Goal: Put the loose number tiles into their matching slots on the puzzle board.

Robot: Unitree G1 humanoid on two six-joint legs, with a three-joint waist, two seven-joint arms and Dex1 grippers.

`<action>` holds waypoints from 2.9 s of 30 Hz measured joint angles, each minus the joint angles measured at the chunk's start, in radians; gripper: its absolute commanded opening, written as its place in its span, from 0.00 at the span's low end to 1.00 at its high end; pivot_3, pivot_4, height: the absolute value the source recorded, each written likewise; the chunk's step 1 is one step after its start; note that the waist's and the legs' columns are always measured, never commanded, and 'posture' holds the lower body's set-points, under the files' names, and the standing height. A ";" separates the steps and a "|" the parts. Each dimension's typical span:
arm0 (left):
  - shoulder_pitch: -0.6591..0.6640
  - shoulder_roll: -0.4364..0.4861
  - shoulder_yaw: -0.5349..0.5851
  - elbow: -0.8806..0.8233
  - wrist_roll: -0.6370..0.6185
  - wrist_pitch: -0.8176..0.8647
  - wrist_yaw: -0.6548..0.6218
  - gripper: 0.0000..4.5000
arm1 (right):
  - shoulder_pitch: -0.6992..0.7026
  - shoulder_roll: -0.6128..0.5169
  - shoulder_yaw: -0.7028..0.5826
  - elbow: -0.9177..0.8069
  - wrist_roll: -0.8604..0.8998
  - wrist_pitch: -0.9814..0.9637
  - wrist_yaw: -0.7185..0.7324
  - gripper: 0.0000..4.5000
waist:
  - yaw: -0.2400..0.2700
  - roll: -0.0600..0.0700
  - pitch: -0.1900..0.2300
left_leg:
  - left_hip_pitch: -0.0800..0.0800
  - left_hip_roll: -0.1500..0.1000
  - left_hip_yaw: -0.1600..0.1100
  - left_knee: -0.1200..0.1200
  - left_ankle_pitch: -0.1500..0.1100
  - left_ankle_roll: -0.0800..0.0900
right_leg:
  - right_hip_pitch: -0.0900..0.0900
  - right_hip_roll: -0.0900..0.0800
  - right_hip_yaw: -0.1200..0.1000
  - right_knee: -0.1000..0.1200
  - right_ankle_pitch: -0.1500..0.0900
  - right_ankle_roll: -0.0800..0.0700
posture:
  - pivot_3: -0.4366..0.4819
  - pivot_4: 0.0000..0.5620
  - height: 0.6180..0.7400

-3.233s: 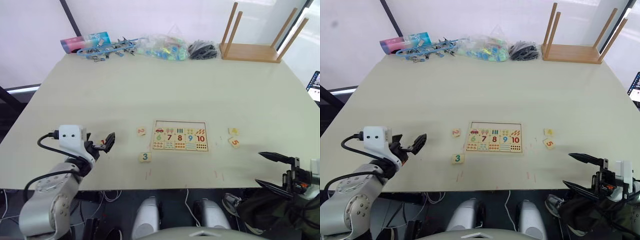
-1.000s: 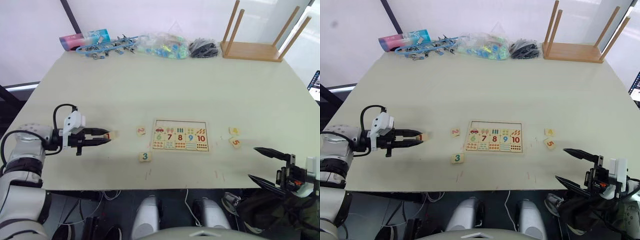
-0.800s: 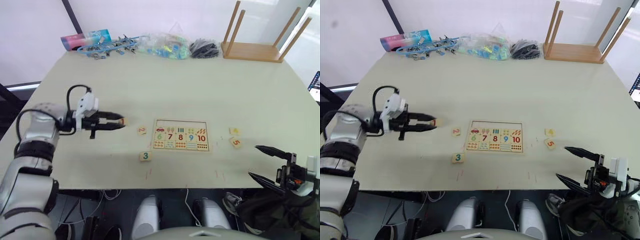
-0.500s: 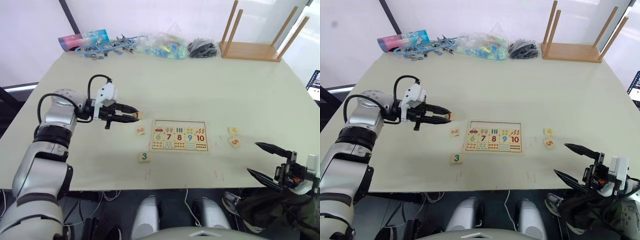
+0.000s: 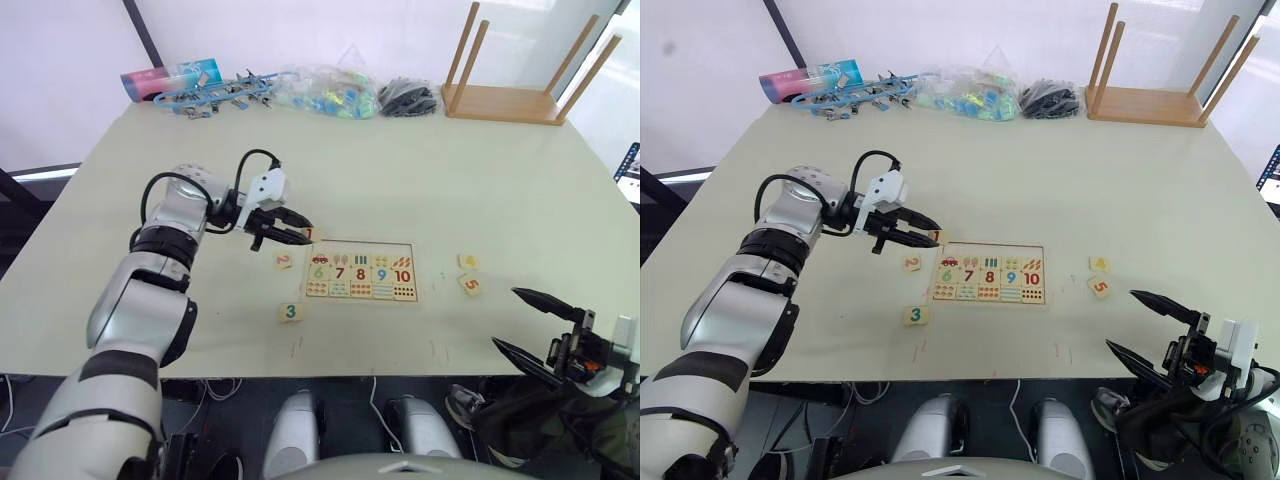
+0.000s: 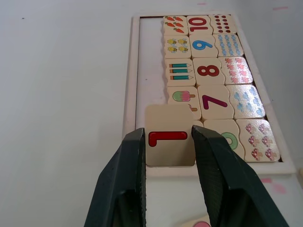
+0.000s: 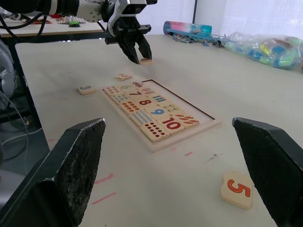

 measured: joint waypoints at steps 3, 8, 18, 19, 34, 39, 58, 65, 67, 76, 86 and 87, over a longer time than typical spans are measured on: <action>-0.017 -0.024 0.001 0.038 0.041 -0.022 0.002 0.22 | 0.008 0.003 -0.001 -0.013 0.000 -0.005 -0.006 1.00 | 0.000 0.000 0.000 | 0.000 0.000 0.000 0.000 0.000 0.000 | 0.000 0.000 0.001 0.000 0.000 0.000 | 0.48 0.27 0.99; -0.056 -0.074 0.007 0.118 0.137 -0.062 0.036 0.22 | 0.026 0.008 -0.001 -0.018 -0.002 -0.019 -0.020 1.00 | 0.002 0.000 0.000 | 0.000 0.000 0.000 0.000 0.000 0.000 | 0.000 0.000 0.002 0.000 0.000 0.000 | 0.48 0.27 0.99; -0.079 -0.107 0.017 0.175 0.226 -0.090 0.110 0.22 | 0.048 0.008 -0.001 -0.018 -0.001 -0.042 -0.023 1.00 | 0.001 0.000 0.000 | -0.001 0.000 -0.001 0.000 0.000 0.000 | 0.000 0.001 0.002 0.000 0.000 0.000 | 0.48 0.27 0.99; -0.079 -0.107 0.018 0.177 0.233 -0.091 0.116 0.22 | 0.049 0.008 -0.001 -0.018 -0.001 -0.044 -0.023 1.00 | 0.001 -0.001 0.000 | -0.001 0.000 -0.001 0.000 0.000 0.000 | 0.000 0.001 0.002 0.000 0.000 0.000 | 0.48 0.27 0.99; -0.079 -0.117 0.055 0.182 0.274 -0.104 0.117 0.22 | 0.052 0.008 -0.001 -0.007 -0.002 -0.077 -0.021 1.00 | 0.000 0.000 0.000 | 0.000 0.000 -0.001 0.000 0.000 0.000 | 0.000 0.001 0.002 0.000 0.000 0.000 | 0.48 0.27 0.99; -0.079 -0.117 0.061 0.182 0.279 -0.105 0.104 0.22 | 0.048 0.008 -0.001 -0.007 -0.002 -0.077 -0.024 1.00 | 0.001 0.000 0.000 | 0.000 0.000 -0.001 0.000 0.000 0.000 | 0.000 0.001 0.002 0.000 0.000 0.000 | 0.48 0.27 0.99; -0.080 -0.120 0.106 0.182 0.289 -0.104 0.093 0.99 | 0.056 0.008 -0.001 -0.008 -0.002 -0.077 -0.024 1.00 | 0.000 0.000 0.000 | 0.000 0.000 -0.001 0.000 0.000 0.000 | 0.000 0.001 0.002 0.000 0.000 0.000 | 0.48 0.27 0.99; -0.111 -0.134 0.181 0.183 0.255 -0.054 0.110 0.99 | 0.056 0.008 -0.001 -0.008 -0.002 -0.078 -0.024 1.00 | 0.000 0.000 0.000 | 0.000 0.000 -0.001 0.000 0.000 0.000 | 0.000 0.001 0.002 0.000 0.001 0.001 | 0.48 0.27 0.99; -0.113 -0.134 0.197 0.186 0.250 -0.040 0.132 0.99 | 0.057 0.008 -0.001 -0.008 -0.002 -0.078 -0.024 1.00 | -0.001 0.000 0.000 | 0.000 0.000 -0.001 0.000 0.000 0.000 | 0.000 0.001 0.002 0.000 0.001 0.001 | 0.48 0.27 0.99; -0.098 -0.110 0.206 0.212 0.270 -0.041 0.227 0.24 | 0.057 0.008 -0.001 -0.008 -0.002 -0.078 -0.026 1.00 | 0.000 0.000 0.000 | 0.000 0.000 -0.001 0.000 0.000 0.000 | 0.000 0.001 0.002 0.000 0.001 0.002 | 0.48 0.27 0.99; -0.075 -0.110 0.206 0.222 0.286 -0.045 0.274 0.01 | 0.057 0.008 -0.001 -0.008 -0.002 -0.078 -0.027 1.00 | 0.000 0.000 0.000 | 0.000 0.000 0.000 0.001 0.000 0.000 | 0.000 0.001 0.002 0.001 0.002 0.003 | 0.48 0.27 0.99; -0.074 -0.110 0.206 0.222 0.291 -0.048 0.279 0.01 | 0.057 0.008 -0.001 -0.008 -0.002 -0.078 -0.027 1.00 | 0.000 0.000 0.000 | 0.000 0.000 -0.001 0.001 0.000 0.000 | 0.000 0.001 0.002 0.001 0.002 0.004 | 0.48 0.27 0.99</action>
